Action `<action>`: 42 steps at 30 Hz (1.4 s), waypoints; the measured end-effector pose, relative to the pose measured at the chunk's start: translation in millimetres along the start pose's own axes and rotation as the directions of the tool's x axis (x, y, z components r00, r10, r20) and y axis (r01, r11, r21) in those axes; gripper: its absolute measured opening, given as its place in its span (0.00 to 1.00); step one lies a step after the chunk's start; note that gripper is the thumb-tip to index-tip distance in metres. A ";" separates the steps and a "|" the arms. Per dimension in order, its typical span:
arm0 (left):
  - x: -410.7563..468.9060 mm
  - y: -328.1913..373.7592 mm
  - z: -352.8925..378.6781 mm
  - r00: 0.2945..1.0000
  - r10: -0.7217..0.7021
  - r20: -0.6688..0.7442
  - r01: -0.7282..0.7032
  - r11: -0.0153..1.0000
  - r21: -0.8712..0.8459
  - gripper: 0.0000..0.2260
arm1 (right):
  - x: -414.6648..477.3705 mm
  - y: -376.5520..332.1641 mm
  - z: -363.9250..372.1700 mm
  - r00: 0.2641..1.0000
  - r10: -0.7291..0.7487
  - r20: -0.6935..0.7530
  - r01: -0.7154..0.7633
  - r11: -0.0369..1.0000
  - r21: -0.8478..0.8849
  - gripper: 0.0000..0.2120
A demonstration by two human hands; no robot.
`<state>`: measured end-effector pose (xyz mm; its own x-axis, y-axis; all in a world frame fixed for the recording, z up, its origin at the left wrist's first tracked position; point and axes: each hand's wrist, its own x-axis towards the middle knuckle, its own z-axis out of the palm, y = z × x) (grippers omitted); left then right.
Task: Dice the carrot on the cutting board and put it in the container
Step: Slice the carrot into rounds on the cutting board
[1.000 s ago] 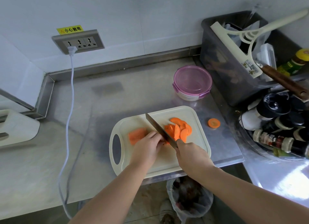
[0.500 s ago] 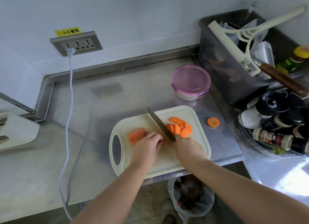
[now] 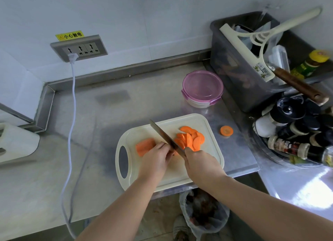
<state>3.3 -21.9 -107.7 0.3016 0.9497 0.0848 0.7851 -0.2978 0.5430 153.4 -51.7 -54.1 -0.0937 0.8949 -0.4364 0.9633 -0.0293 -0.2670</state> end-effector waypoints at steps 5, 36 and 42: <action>0.3 -1.3 0.8 1.000 -0.009 0.017 0.009 1.000 -0.013 0.04 | 0.6 0.7 1.7 1.000 0.000 -0.001 0.000 1.000 -0.014 0.07; 2.7 4.8 -2.7 0.998 -0.035 0.052 0.037 0.999 -0.021 0.03 | 11.2 8.1 11.1 0.997 0.056 0.054 -0.060 0.995 0.076 0.11; 4.3 8.1 -5.8 0.998 -0.049 0.034 0.049 0.999 -0.008 0.02 | 3.9 21.4 -4.0 0.999 0.007 -0.045 -0.003 0.995 0.103 0.13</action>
<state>7.8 -19.7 -98.1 0.2814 0.9592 0.0293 0.7945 -0.2499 0.5535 174.7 -47.0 -58.1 -0.0750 0.9139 -0.3989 0.9324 -0.0776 -0.3531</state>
